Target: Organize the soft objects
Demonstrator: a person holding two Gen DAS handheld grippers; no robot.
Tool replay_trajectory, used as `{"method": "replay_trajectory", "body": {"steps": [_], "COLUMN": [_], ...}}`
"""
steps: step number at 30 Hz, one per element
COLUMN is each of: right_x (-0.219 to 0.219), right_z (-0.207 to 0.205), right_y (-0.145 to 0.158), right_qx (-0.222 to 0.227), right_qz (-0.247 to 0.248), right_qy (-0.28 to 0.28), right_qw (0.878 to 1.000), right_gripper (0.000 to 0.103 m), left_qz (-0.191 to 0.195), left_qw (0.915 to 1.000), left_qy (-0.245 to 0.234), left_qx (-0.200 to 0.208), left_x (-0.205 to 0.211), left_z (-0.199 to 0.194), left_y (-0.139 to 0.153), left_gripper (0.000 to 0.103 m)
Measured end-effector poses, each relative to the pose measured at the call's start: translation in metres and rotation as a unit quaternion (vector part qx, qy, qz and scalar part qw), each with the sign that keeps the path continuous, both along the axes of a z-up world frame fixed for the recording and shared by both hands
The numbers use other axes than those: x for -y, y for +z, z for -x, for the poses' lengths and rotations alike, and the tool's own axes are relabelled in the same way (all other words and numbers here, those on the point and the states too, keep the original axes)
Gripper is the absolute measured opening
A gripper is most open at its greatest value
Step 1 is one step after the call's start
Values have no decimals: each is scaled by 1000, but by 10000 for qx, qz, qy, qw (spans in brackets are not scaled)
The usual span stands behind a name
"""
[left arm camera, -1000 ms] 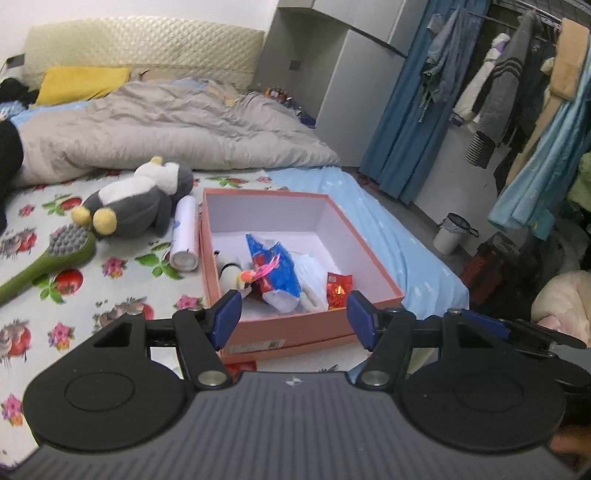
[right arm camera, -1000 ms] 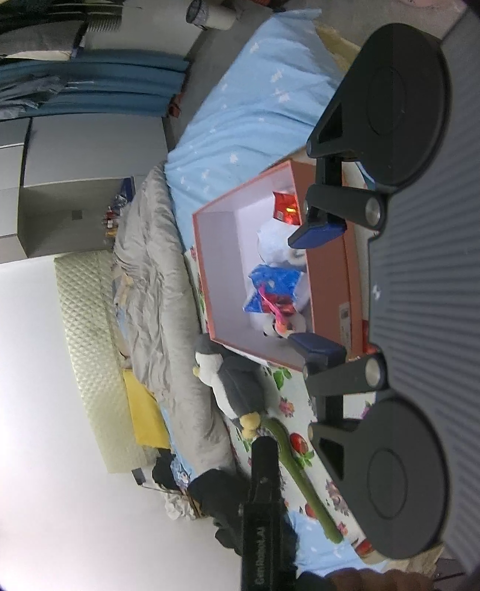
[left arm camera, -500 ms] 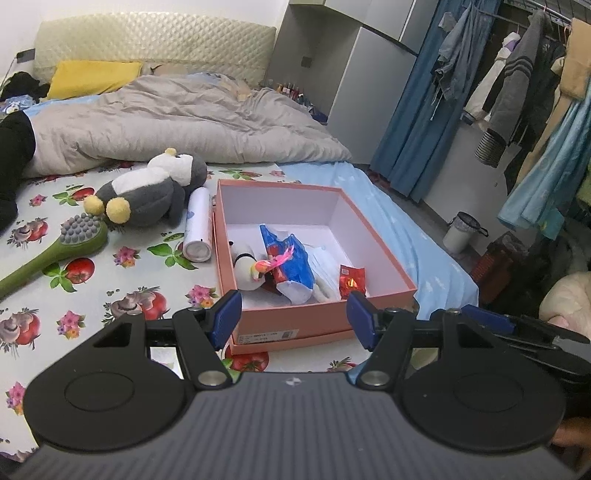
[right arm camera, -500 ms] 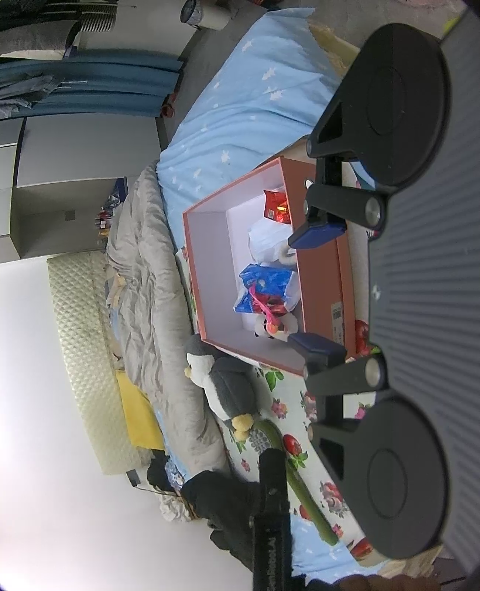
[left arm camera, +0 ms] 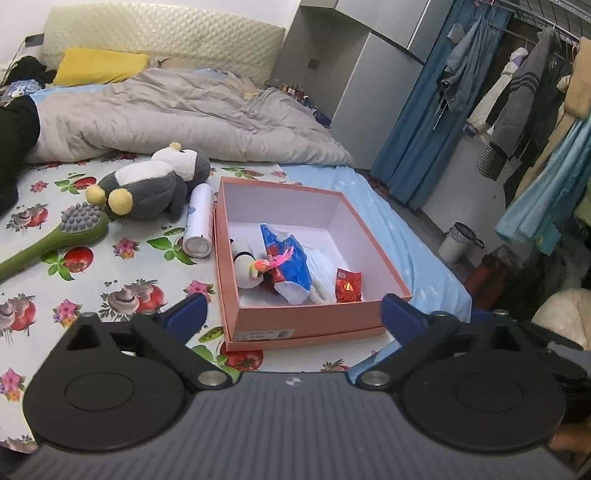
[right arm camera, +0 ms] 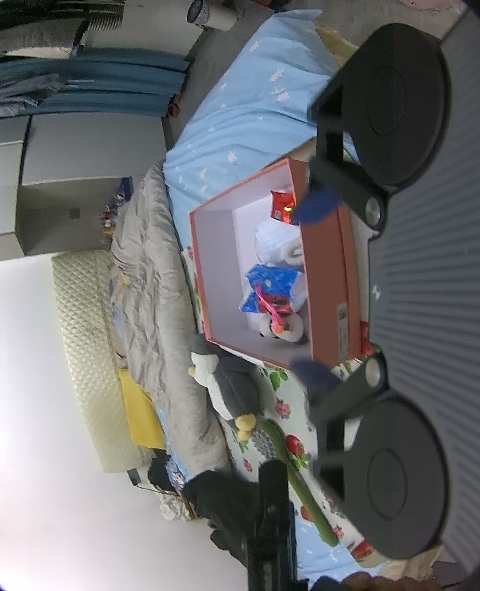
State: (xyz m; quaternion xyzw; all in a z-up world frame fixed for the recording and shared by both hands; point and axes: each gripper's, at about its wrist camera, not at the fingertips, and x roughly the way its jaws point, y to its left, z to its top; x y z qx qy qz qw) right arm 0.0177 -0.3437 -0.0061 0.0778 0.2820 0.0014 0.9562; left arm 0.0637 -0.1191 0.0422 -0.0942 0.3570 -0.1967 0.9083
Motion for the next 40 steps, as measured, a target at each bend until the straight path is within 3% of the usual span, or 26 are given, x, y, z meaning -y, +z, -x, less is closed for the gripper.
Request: {"method": "replay_trajectory", "body": {"steps": [6, 20, 40], "right_x": [5, 2, 5], "right_z": [-3, -4, -5], "right_y": [0, -3, -4], "right_qx": [-41, -98, -83], "right_qz": [-31, -165, -113], "right_qy": [-90, -75, -96], "right_qw": [9999, 9998, 9999], "right_gripper": [87, 87, 87], "left_qz": [-359, -388, -529], "left_qw": [9993, 9990, 9985], "left_qy": [22, 39, 53], "left_qx": [-53, -206, -112], "left_x": [4, 3, 4], "left_z": [-2, -8, -4], "left_y": [-2, -6, 0], "left_gripper": [103, 103, 103]}}
